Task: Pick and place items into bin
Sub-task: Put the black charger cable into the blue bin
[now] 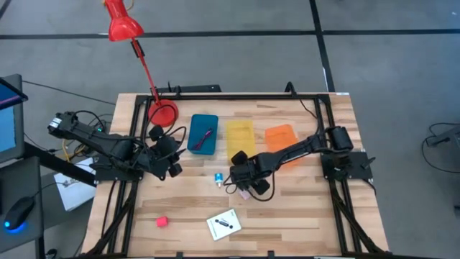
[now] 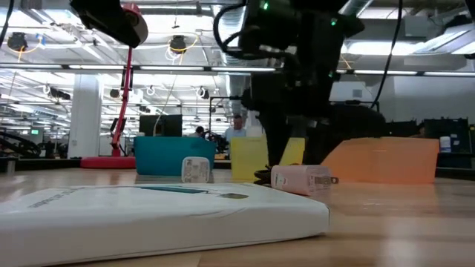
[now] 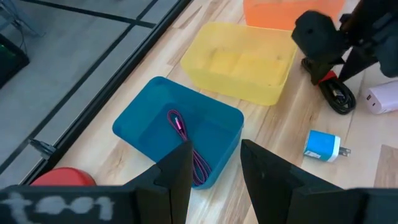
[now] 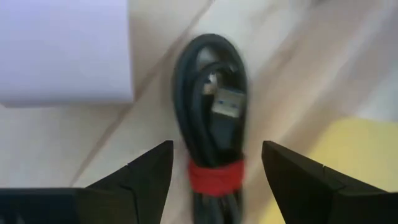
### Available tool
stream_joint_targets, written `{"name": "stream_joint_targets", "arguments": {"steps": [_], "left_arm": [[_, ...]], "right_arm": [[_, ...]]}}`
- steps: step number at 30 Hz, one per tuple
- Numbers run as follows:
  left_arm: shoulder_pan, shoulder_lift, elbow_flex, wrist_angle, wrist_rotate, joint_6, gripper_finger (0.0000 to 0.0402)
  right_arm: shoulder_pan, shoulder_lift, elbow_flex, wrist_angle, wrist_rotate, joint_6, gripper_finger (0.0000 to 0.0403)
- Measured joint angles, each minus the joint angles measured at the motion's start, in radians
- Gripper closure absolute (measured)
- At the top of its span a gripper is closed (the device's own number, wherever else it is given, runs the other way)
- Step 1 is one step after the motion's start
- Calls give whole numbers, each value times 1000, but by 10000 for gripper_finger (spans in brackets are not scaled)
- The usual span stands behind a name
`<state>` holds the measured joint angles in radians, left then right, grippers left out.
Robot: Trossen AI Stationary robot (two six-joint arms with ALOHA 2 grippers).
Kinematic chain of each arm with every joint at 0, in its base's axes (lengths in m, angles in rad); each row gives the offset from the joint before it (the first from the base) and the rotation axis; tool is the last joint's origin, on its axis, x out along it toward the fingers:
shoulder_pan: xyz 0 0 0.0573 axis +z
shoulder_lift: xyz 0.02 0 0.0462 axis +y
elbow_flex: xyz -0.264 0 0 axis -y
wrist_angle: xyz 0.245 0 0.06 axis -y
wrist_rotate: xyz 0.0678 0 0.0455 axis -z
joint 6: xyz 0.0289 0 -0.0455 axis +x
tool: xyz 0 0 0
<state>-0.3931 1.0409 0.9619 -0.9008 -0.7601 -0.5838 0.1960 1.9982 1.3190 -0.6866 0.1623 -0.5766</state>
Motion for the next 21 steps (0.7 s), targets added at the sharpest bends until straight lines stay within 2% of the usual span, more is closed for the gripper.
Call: {"name": "stream_joint_targets", "arguments": {"steps": [10, 13, 19, 21], "left_arm": [[0, 0, 0, 1, 25, 0, 276], [0, 0, 0, 1, 24, 0, 276], [0, 0, 0, 2, 24, -1, 276], [0, 0, 0, 2, 24, -1, 276]], "right_arm": [[-17, 19, 10, -23, -61, 27, 175], [-22, 22, 19, -36, -61, 27, 207], [-42, 23, 21, -35, -68, 41, 310], [-48, 23, 23, -34, -63, 61, 331]]}}
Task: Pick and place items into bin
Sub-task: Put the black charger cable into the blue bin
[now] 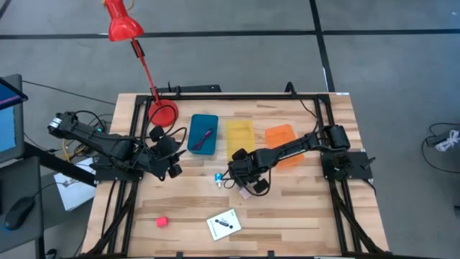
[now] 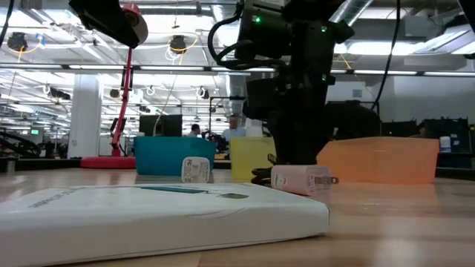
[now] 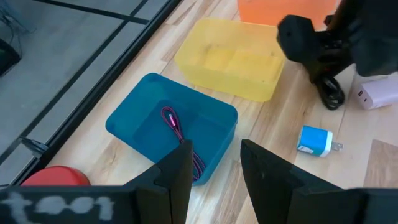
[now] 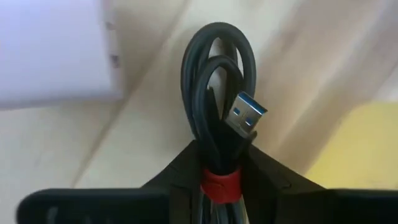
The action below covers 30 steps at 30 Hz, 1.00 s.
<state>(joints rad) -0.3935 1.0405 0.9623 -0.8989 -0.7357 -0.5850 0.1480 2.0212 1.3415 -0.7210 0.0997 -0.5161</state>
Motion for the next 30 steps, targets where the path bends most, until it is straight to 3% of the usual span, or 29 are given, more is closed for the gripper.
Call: {"name": "stream_joint_targets", "arguments": {"steps": [7, 12, 18, 25, 30], "left_arm": [[0, 0, 0, 0, -3, 0, 276], [0, 0, 0, 0, -4, 0, 276], [0, 0, 0, 0, -5, 6, 276], [0, 0, 0, 0, -17, -16, 276], [0, -36, 1, -21, -70, -54, 276]], "right_arm": [[7, 4, 80, -102, 3, 78, 330], [29, 4, 212, -184, -5, 86, 309], [41, 2, 381, -285, 58, 20, 321], [2, 0, 518, -277, 272, -118, 315], [-77, 0, 530, -173, 214, -227, 311]]}}
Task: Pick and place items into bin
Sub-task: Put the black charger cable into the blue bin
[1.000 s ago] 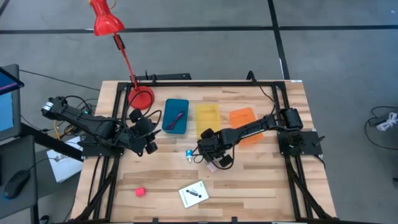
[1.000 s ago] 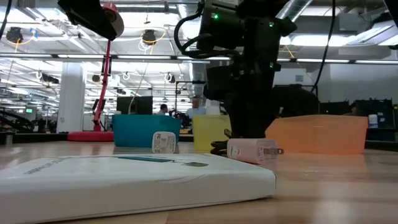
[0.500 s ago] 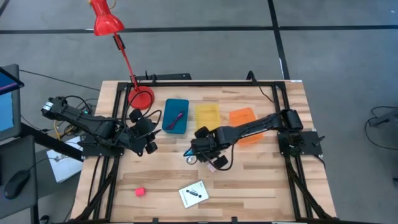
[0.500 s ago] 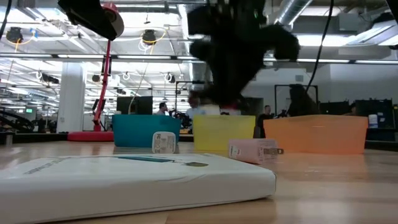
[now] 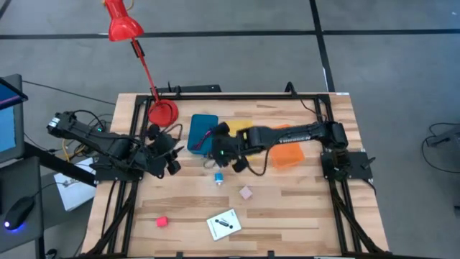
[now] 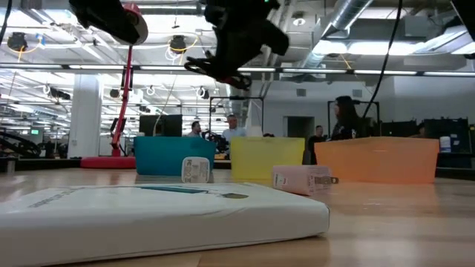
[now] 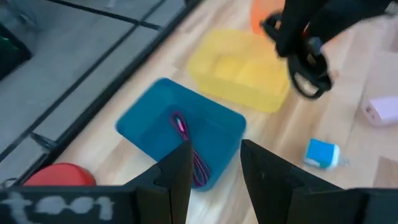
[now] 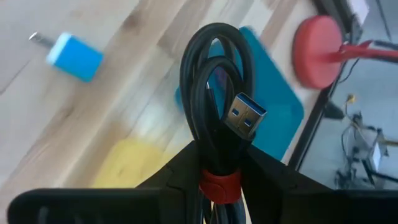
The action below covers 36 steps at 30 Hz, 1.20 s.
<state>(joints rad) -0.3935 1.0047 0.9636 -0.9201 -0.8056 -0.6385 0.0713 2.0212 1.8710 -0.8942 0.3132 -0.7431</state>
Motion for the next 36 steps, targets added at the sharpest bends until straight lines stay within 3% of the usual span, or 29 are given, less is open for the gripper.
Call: {"name": "stream_joint_targets", "arguments": {"steps": [4, 12, 24, 36], "left_arm": [[0, -69, 9, -68, -72, -4, 276], [0, -206, 9, -128, -109, -4, 276], [1, -265, 9, -174, -171, -17, 276], [1, -264, 9, -174, -148, -32, 276]], "right_arm": [[-74, 9, 1, 99, -105, -60, 317], [-177, 127, 2, 414, -106, -184, 313], [-185, 288, 1, 530, -106, -312, 310], [-185, 292, 2, 505, -106, -313, 304]]}}
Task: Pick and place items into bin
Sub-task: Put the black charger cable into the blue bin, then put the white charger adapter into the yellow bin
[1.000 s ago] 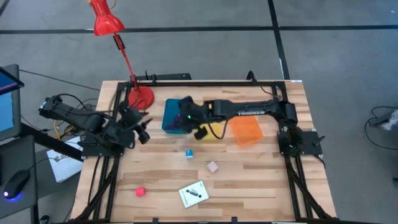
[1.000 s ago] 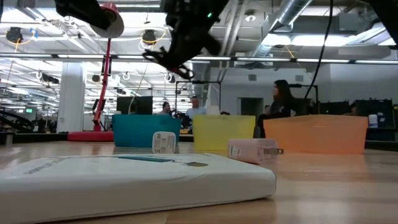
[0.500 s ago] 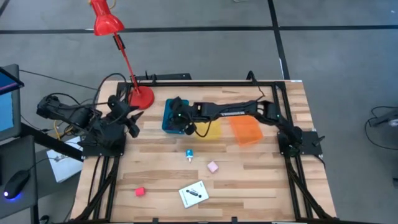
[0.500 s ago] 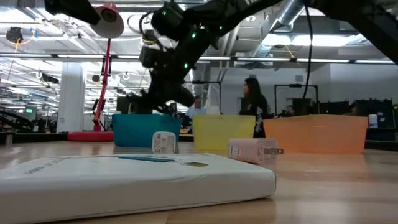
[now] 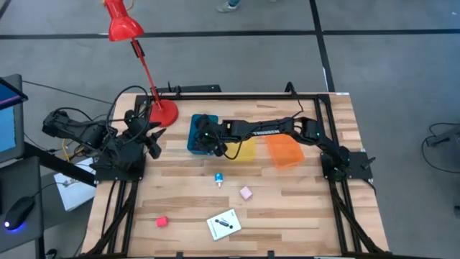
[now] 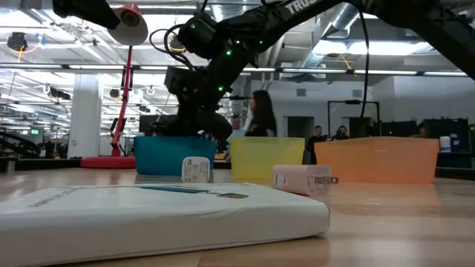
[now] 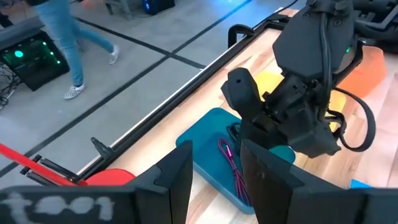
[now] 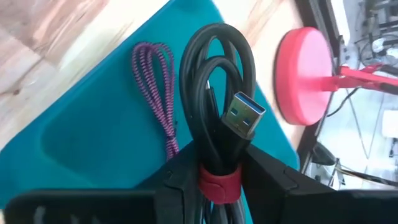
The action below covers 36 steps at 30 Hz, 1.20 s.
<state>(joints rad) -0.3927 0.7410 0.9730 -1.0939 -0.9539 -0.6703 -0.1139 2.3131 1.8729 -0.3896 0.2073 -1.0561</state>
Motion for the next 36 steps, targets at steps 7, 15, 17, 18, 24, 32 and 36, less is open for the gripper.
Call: {"name": "stream_joint_targets", "arguments": {"steps": [7, 15, 17, 18, 24, 32, 36], "left_arm": [[0, 0, 0, 0, 1, -6, 276], [0, 0, 0, 0, 5, -6, 276], [0, 0, 0, 0, 6, -6, 276], [0, 0, 0, 0, 6, -6, 276], [0, 1, 0, 0, 6, -7, 276], [0, 0, 0, 0, 71, -31, 276], [0, 6, 0, -17, 137, -55, 276]], "right_arm": [[0, 0, 0, -29, -4, 0, 261], [3, 0, 0, -56, -75, 16, 220], [6, 0, 0, -46, -75, 16, 215], [8, 0, 0, -31, -71, 16, 213], [28, -46, 0, 41, 36, -4, 213], [94, -141, 0, -90, 59, 67, 229], [150, -186, 1, -249, 32, 192, 243]]}}
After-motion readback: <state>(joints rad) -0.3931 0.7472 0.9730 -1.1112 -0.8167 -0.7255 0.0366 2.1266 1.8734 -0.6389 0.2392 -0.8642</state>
